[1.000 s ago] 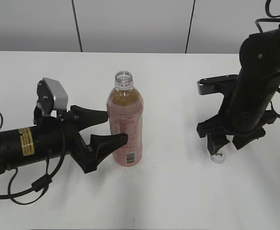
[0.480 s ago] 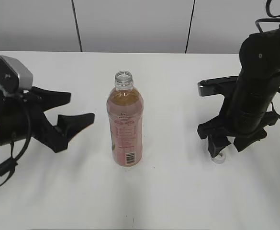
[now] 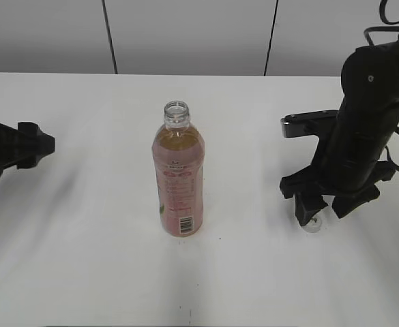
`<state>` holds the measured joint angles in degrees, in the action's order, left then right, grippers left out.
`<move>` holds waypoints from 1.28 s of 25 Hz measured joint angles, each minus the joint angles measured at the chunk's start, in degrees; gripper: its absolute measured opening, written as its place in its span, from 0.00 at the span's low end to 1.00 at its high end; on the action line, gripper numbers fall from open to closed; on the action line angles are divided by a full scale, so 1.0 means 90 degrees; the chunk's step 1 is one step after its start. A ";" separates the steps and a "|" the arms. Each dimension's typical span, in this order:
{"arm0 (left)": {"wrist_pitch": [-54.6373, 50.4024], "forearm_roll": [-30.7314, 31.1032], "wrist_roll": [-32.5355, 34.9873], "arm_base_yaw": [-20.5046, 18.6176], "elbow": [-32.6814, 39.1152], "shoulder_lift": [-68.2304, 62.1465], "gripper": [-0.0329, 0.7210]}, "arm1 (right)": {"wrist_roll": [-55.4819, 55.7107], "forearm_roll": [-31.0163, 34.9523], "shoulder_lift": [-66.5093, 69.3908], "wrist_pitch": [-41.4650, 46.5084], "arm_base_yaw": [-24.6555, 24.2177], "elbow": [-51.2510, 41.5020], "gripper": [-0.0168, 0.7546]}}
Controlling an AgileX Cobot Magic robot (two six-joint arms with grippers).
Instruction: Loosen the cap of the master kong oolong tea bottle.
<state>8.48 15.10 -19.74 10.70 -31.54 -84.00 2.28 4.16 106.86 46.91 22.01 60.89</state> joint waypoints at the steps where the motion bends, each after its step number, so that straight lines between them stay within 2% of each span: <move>1: -0.0283 -0.0167 -0.0006 -0.0068 -0.0101 0.0059 0.71 | -0.0006 0.0000 -0.0013 0.0034 0.0000 0.0000 0.66; 6: -0.1012 -0.0735 -0.0032 -0.0508 -0.0247 0.0644 0.70 | -0.0061 0.0000 -0.0391 0.0217 0.0000 -0.0054 0.66; 9: -0.1516 -0.0774 -0.0040 -0.0722 -0.0267 0.1213 0.69 | -0.0069 0.0000 -0.0809 0.0454 0.0000 -0.0059 0.66; 14: -0.2342 -0.0901 -0.0040 -0.0750 -0.0267 0.2241 0.69 | -0.0069 0.0000 -0.1732 0.1017 0.0000 -0.0061 0.66; 18: -0.3506 -0.0909 0.0054 -0.0750 -0.0267 0.3203 0.69 | -0.0069 0.0000 -0.2615 0.1612 0.0000 -0.0233 0.66; 26: -0.5909 -0.0931 0.0814 -0.0750 -0.0267 0.5214 0.67 | 0.0156 -0.0462 -0.4706 0.2250 0.0000 -0.1392 0.66; 32: -0.7065 -0.1065 0.1300 -0.0750 -0.0267 0.6397 0.66 | 0.0191 -0.0537 -0.6508 0.2271 0.0000 -0.2436 0.66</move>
<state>-55.10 5.51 -8.04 3.96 -33.95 -26.43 4.00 -0.67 48.29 67.35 22.01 38.96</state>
